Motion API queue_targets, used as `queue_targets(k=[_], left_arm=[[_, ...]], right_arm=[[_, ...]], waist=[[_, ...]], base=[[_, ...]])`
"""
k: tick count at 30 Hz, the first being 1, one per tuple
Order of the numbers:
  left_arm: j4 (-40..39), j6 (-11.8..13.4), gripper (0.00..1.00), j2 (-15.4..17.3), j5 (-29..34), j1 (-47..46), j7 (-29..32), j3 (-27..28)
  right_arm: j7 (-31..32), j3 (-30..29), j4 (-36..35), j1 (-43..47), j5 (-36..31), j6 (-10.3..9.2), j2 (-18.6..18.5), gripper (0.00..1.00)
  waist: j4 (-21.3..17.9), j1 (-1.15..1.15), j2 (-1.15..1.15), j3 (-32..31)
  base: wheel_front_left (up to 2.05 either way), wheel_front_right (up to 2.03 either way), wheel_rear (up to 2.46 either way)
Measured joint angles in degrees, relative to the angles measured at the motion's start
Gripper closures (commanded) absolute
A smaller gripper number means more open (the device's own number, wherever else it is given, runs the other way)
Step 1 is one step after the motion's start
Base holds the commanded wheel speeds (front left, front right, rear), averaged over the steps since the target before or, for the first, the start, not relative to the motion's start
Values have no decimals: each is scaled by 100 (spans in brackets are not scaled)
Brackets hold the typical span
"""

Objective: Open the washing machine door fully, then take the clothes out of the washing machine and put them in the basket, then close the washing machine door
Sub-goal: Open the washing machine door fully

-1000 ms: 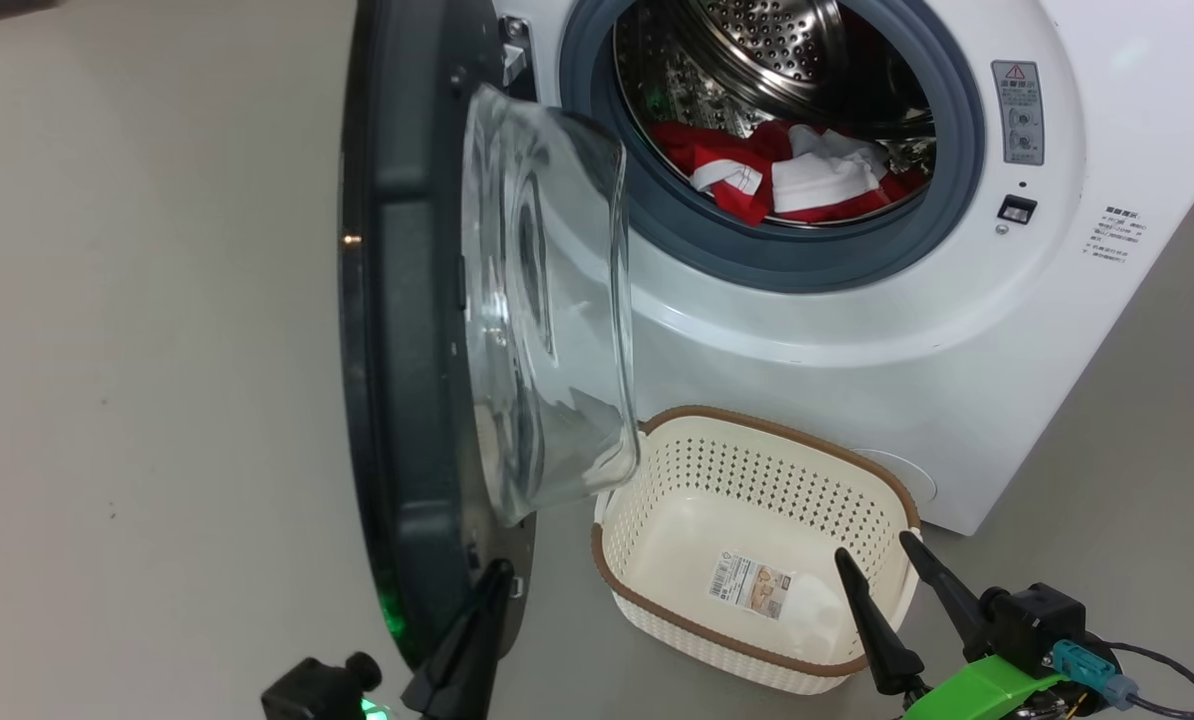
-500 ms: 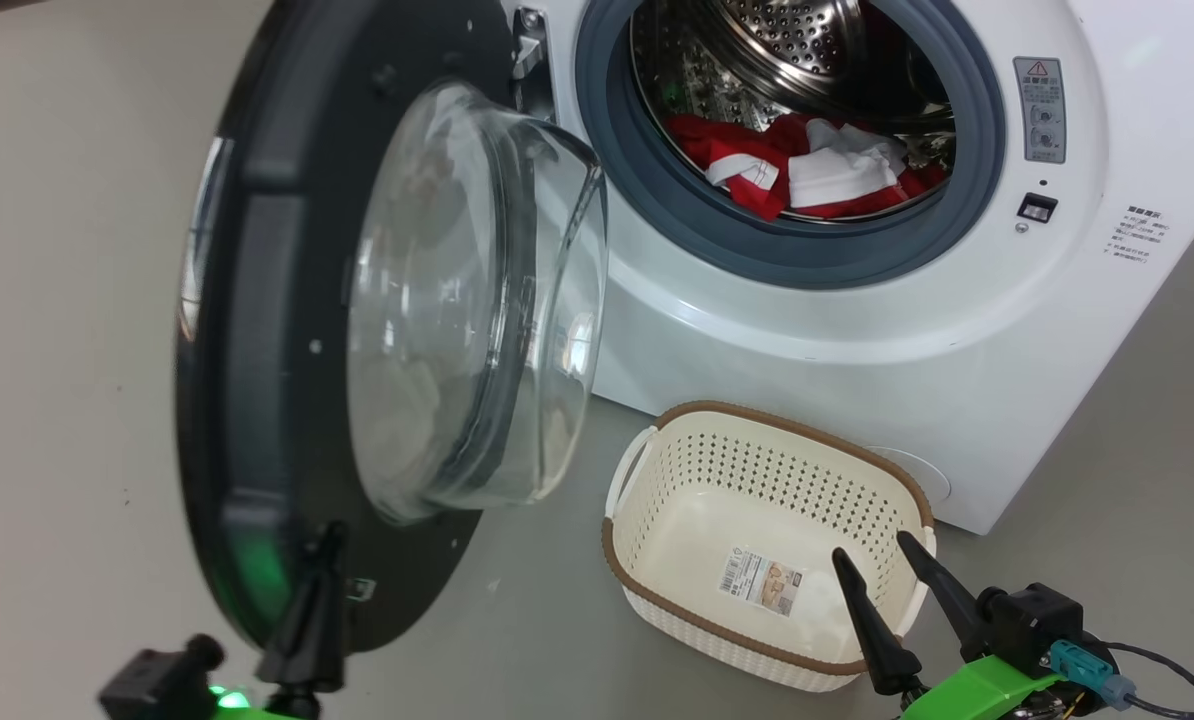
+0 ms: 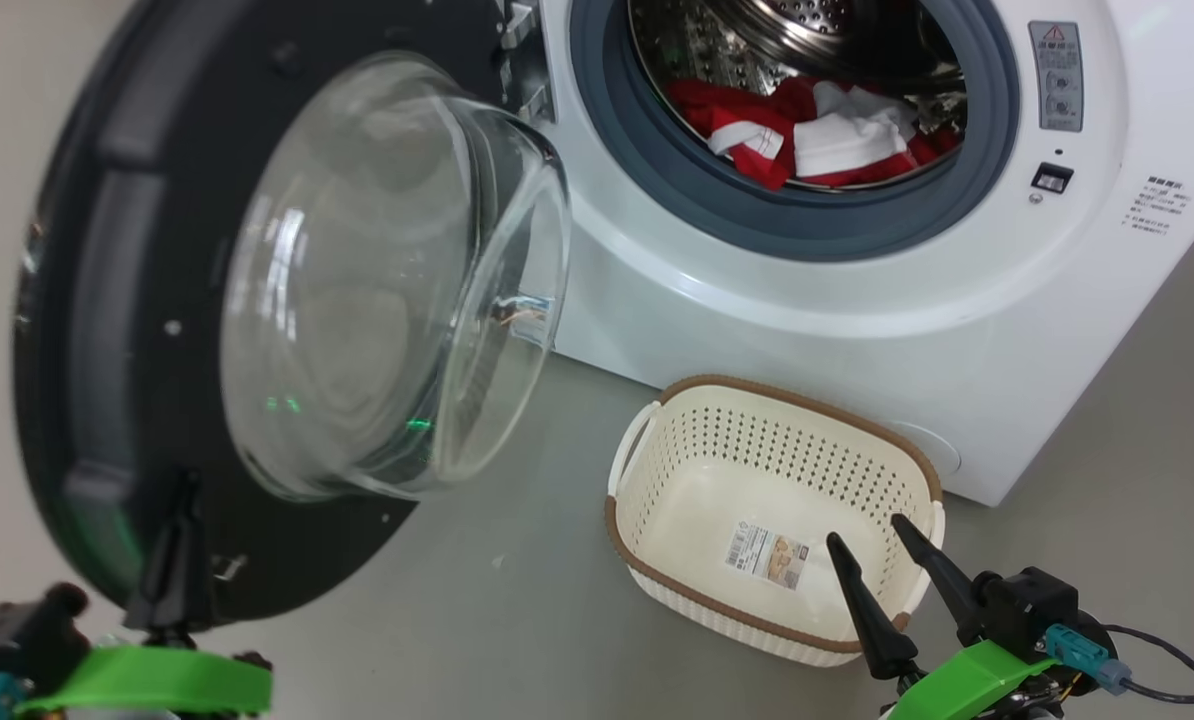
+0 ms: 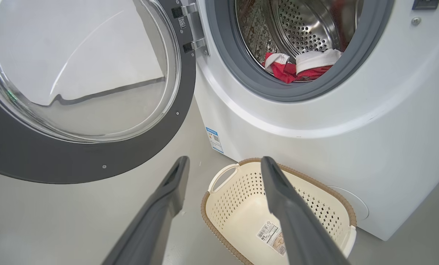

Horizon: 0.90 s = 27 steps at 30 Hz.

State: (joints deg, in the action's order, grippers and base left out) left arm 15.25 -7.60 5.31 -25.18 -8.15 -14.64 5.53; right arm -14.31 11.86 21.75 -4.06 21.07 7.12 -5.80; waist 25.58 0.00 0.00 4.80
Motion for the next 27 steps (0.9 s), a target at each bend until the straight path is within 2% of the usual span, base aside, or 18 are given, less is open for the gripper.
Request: queue_targets(k=[12, 27], left_arm=[[844, -1, 100, 289, 0, -904, 0, 742], [1957, 0, 100, 832, 211, -1900, -7, 1540]], right_arm=[[0, 54, 20, -254, -62, 0, -86, 0], [0, 149, 89, -757, -220, 0, -147, 0]], waist=[[-107, 0, 0, 400], [-304, 0, 0, 1017]], base=[[0, 0, 0], [0, 0, 0]])
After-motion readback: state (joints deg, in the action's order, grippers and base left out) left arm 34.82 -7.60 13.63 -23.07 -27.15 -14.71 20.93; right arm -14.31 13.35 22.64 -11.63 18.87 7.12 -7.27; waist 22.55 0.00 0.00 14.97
